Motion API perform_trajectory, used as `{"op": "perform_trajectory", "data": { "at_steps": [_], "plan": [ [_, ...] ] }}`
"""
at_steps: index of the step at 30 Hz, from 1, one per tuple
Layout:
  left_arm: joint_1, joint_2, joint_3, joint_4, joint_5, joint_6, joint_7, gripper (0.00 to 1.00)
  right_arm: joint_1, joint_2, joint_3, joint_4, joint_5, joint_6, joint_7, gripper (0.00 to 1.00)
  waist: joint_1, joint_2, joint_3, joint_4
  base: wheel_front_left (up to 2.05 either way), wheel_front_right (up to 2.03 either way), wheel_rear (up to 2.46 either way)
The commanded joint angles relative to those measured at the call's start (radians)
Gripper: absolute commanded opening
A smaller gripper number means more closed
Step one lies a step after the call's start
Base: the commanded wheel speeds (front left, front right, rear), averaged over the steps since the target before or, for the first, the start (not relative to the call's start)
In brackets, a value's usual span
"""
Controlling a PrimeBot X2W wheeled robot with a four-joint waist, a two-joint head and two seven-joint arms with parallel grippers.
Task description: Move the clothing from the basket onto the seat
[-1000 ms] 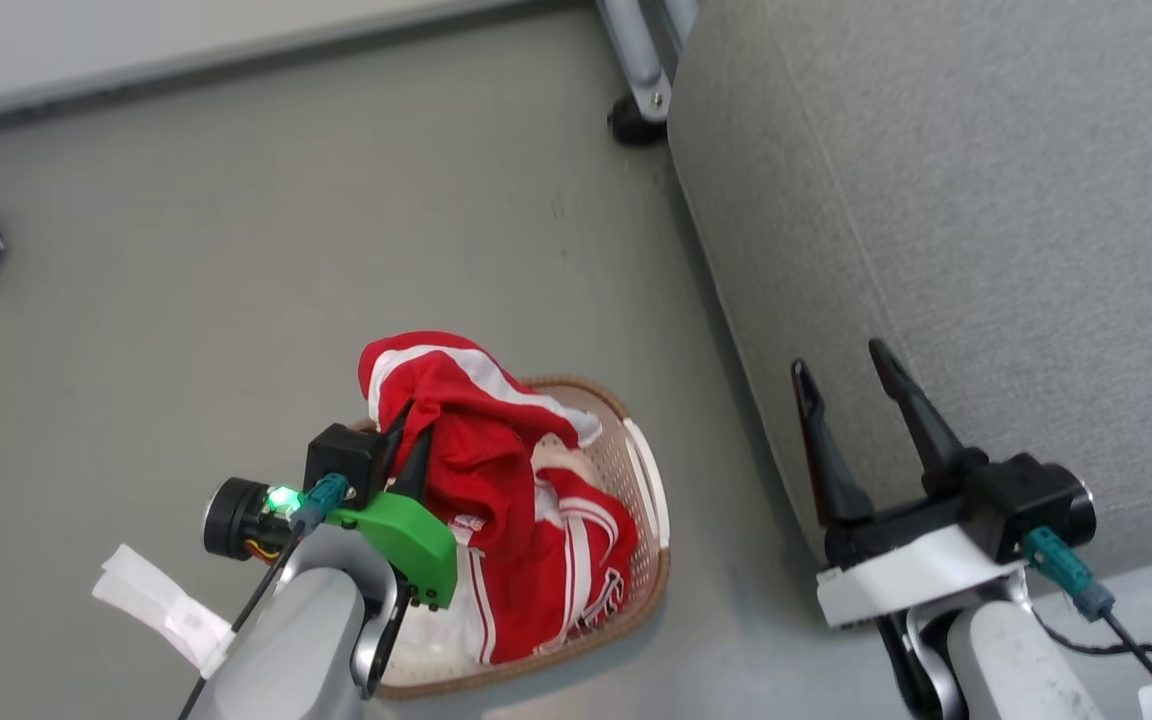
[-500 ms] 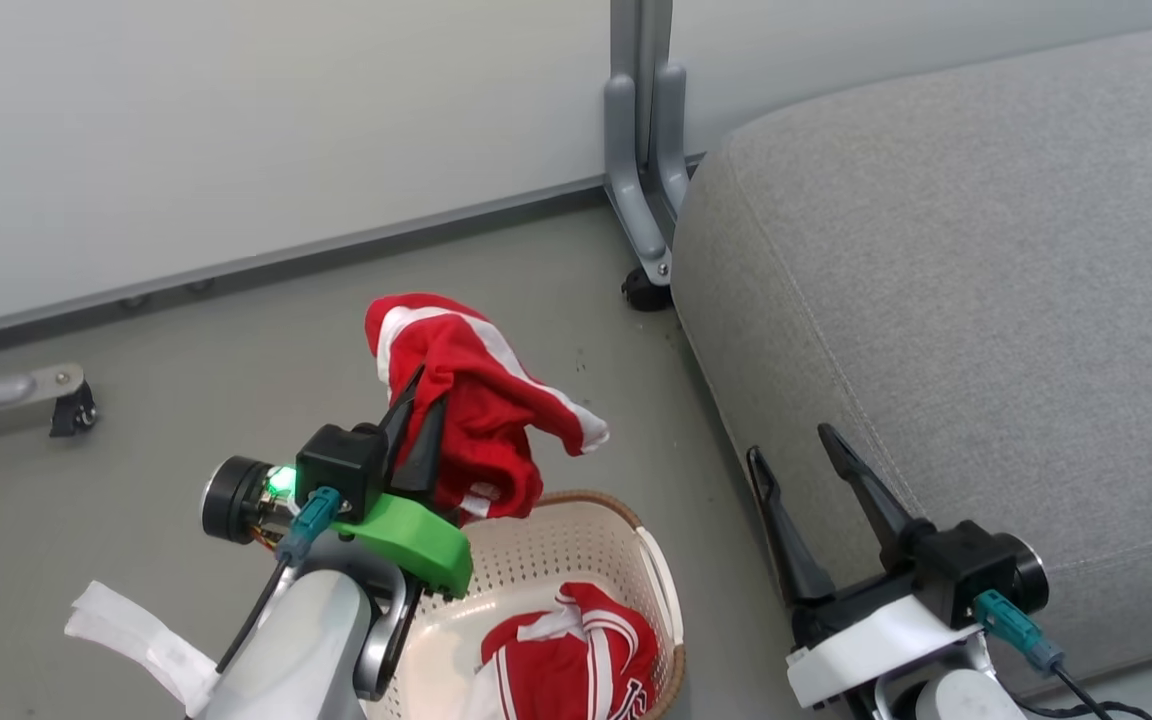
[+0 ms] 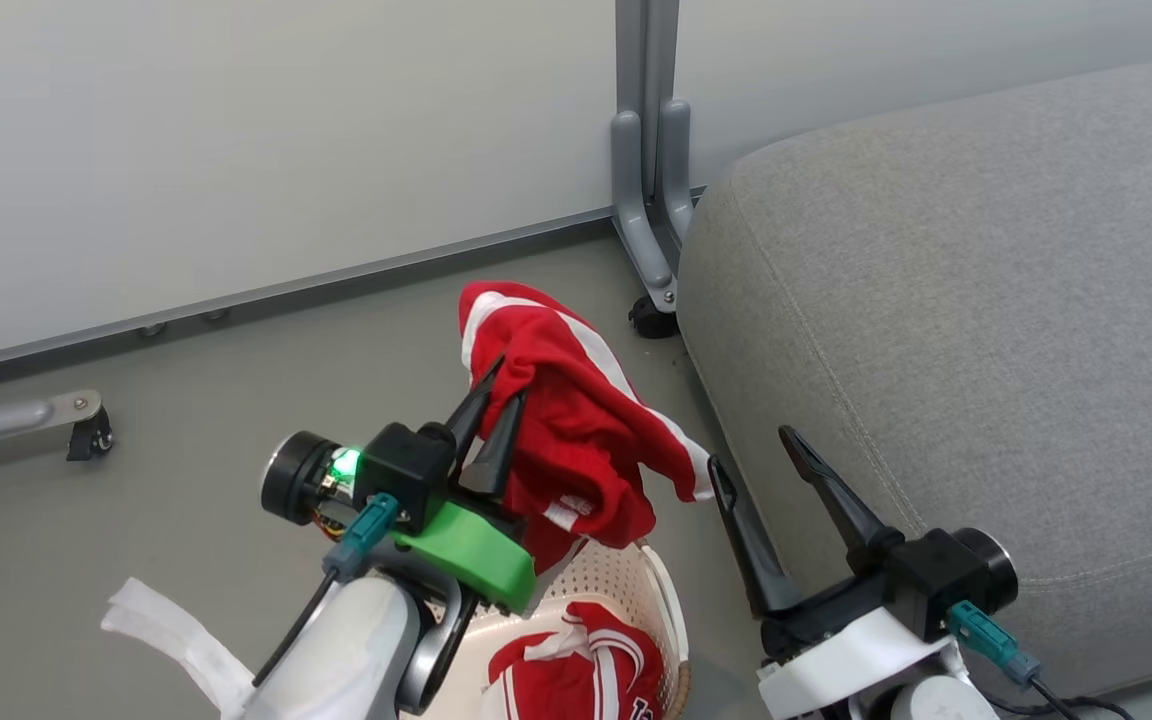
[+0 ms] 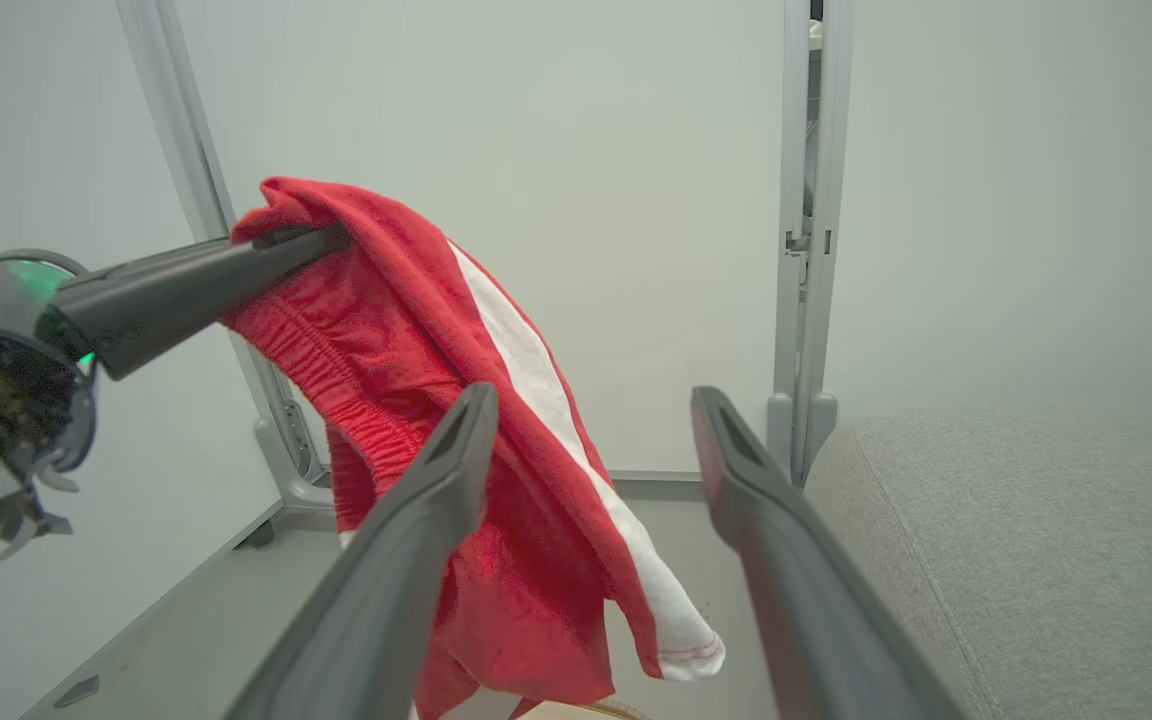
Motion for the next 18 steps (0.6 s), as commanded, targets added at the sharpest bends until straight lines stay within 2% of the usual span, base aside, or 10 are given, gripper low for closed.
{"op": "perform_trajectory", "data": {
  "at_steps": [1,10,18],
  "plan": [
    [0.023,0.002,-0.008,-0.014,0.001,-0.007,0.006,0.0,-0.017,-0.008,0.01,-0.012,0.006,0.0,-0.003,1.0,0.0001,-0.0001,0.001,0.001,0.0,0.0,0.0],
    [0.042,-0.023,-0.085,-0.09,-0.013,-0.045,0.065,0.0,-0.046,-0.044,0.074,0.005,0.02,0.0,-0.003,1.0,0.0001,-0.0001,0.011,0.016,0.0,0.0,0.0],
    [0.062,-0.012,-0.149,-0.183,-0.027,-0.074,0.146,0.0,-0.061,-0.071,0.123,0.075,0.042,0.0,-0.003,1.0,0.0001,-0.0001,0.013,0.026,0.0,0.0,0.0]
  ]
}}
